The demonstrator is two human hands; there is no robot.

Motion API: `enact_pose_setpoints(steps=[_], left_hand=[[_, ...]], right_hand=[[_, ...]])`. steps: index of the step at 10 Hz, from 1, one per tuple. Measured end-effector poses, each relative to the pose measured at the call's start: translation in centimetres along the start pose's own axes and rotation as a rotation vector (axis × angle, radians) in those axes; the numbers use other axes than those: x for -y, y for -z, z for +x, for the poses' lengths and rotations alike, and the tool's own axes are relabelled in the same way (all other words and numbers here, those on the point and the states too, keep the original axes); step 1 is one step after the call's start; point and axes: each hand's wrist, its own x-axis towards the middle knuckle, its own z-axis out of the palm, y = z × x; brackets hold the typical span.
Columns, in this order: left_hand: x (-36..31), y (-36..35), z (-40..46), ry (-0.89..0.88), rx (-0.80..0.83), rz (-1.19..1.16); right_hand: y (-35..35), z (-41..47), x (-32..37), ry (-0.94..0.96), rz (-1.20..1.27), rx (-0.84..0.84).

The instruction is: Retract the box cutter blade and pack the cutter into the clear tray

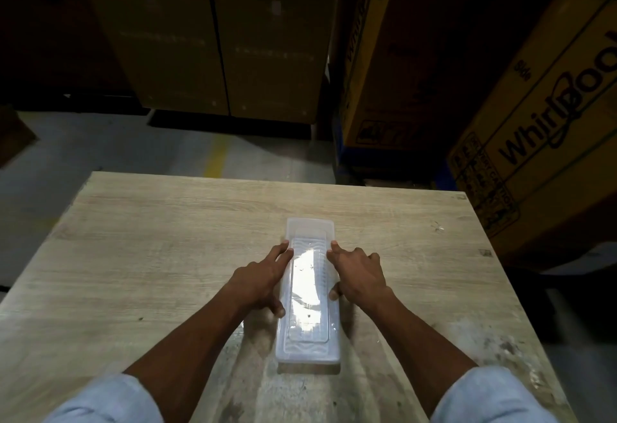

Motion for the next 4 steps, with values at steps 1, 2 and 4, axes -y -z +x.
enact_pose_setpoints(steps=[1,2,4], left_hand=[[0.5,-0.3,-0.1,-0.013,-0.005,-0.047],[0.4,-0.5,-0.3,-0.058,0.001,0.012],[-0.6,1.1,-4.2,-0.143,-0.367,0.220]], right_hand=[[-0.2,-0.4,0.1,0.004,0.043,-0.026],[-0.7,-0.6,0.0,0.020,0.087,-0.038],[0.2,-2.0,0.0,0.022,0.356,-0.114]])
